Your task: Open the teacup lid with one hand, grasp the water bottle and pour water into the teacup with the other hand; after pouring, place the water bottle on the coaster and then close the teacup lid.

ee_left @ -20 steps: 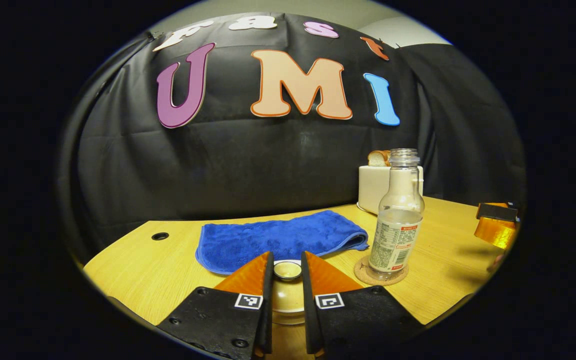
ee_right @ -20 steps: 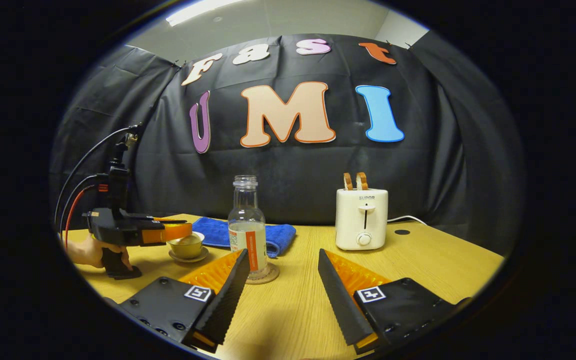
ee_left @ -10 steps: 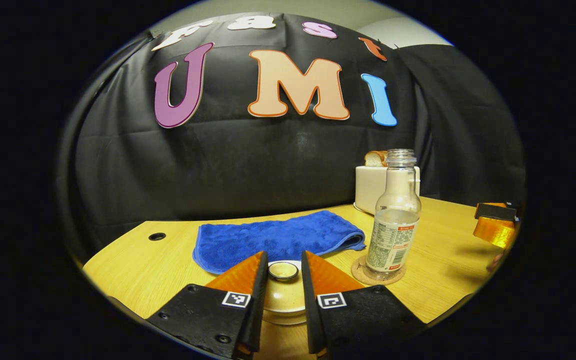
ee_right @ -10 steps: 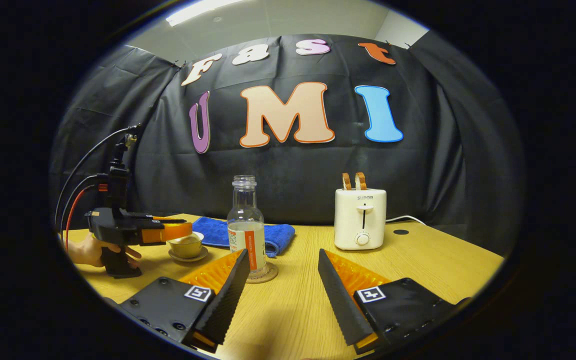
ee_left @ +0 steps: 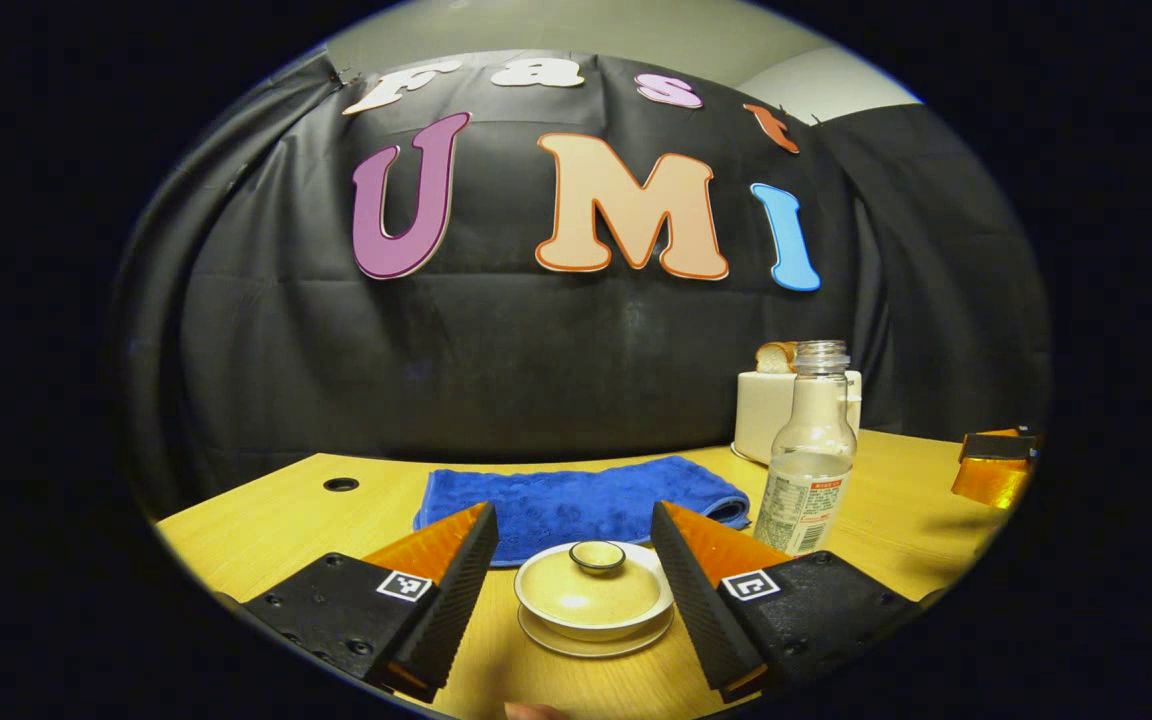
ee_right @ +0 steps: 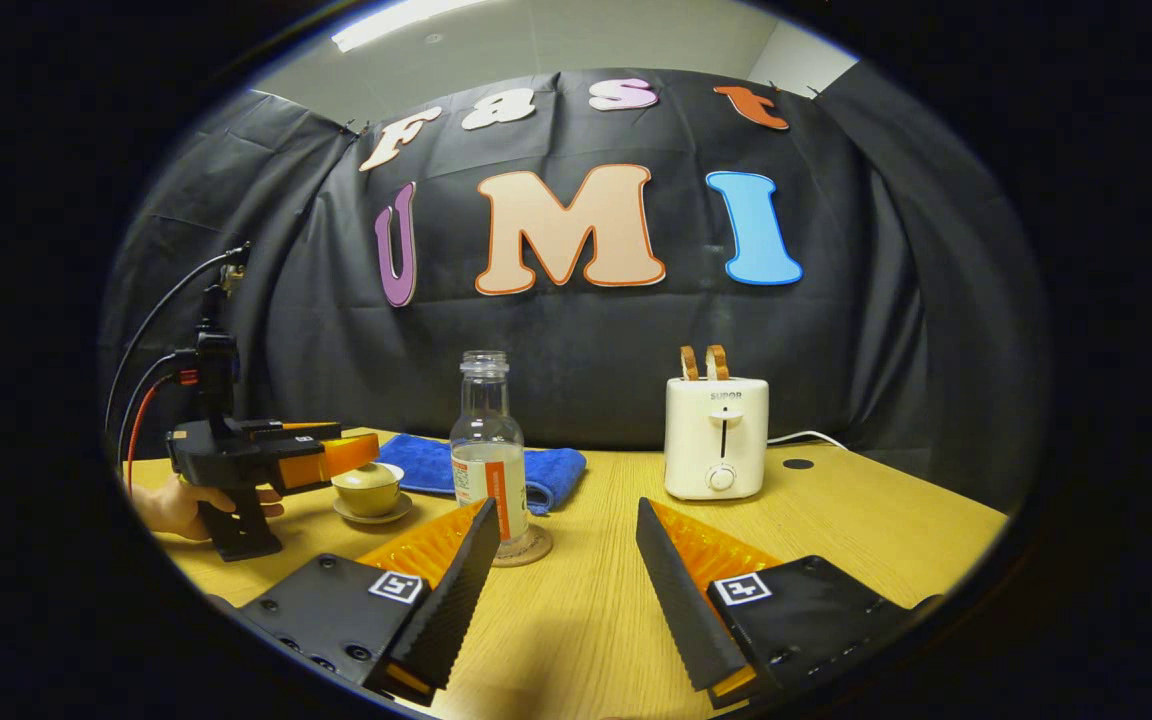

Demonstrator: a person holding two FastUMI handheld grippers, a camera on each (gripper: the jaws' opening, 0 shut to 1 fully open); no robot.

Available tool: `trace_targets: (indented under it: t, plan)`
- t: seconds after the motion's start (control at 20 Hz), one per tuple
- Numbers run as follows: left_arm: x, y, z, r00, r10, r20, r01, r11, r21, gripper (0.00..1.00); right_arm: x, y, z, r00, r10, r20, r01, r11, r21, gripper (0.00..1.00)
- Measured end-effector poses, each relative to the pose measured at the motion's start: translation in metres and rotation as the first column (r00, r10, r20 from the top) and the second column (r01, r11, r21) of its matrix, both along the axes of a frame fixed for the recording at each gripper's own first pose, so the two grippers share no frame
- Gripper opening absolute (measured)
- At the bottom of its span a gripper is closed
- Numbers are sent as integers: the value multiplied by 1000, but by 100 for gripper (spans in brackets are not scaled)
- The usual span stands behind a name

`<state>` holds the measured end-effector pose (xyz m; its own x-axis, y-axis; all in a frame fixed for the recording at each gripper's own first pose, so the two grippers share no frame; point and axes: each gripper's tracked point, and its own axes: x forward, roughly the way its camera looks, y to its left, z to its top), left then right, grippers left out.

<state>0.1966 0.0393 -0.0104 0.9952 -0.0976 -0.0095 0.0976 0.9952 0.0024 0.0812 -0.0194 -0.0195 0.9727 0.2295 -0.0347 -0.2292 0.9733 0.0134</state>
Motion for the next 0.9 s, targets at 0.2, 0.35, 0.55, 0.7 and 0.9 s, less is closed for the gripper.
trace_targets:
  t: [0.2, 0.35, 0.55, 0.7, 0.9]
  plan:
    - [-7, -1, -2, 1000, 1, -9, -1, 1000, -13, 94, 1, -1, -1, 1000, -1, 1, 1, 1000, -1, 84]
    - [-29, -1, -1, 1000, 20, -4, -20, 1000, -12, 95, 0, -4, 0, 1000, -16, 2, 16, 1000, 0, 91]
    - [-73, 5, 2, 996, 84, 1, -84, 996, -9, 94, -11, -7, 0, 999, -41, 5, 41, 999, -2, 88]
    - [-105, 4, 3, 994, 109, 0, -109, 994, -6, 94, -35, -5, 1, 999, -42, 7, 42, 999, 0, 89]
    - [-143, 4, 4, 989, 150, 6, -150, 989, -4, 94, -59, -3, 3, 999, -48, 8, 48, 999, 0, 89]
